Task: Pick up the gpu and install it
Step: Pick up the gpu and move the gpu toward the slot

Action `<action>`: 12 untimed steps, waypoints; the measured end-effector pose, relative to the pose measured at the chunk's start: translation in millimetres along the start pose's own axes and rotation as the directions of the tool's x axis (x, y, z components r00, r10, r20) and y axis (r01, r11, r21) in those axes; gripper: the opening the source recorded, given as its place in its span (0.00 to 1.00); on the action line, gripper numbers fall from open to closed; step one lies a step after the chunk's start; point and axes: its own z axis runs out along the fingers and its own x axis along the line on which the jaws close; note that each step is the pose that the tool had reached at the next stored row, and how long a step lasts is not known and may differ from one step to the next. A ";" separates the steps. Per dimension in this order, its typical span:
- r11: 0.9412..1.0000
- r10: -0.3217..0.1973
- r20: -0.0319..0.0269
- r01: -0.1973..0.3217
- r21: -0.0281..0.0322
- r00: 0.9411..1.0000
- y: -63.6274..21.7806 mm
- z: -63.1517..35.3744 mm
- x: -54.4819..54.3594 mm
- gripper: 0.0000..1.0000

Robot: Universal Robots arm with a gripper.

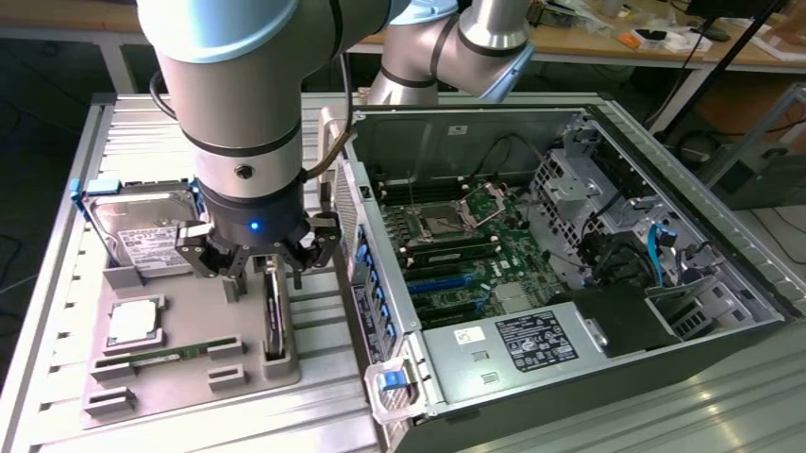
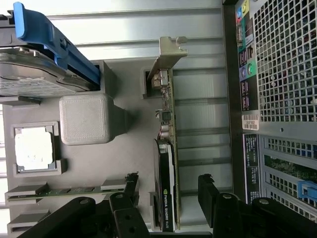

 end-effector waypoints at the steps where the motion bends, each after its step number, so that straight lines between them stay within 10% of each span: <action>1: 1.000 0.000 0.000 0.000 0.000 1.000 0.0 0.3 0.0 0.60; 12: 1.000 0.000 0.000 0.000 0.000 1.000 -0.3 4.8 0.1 0.60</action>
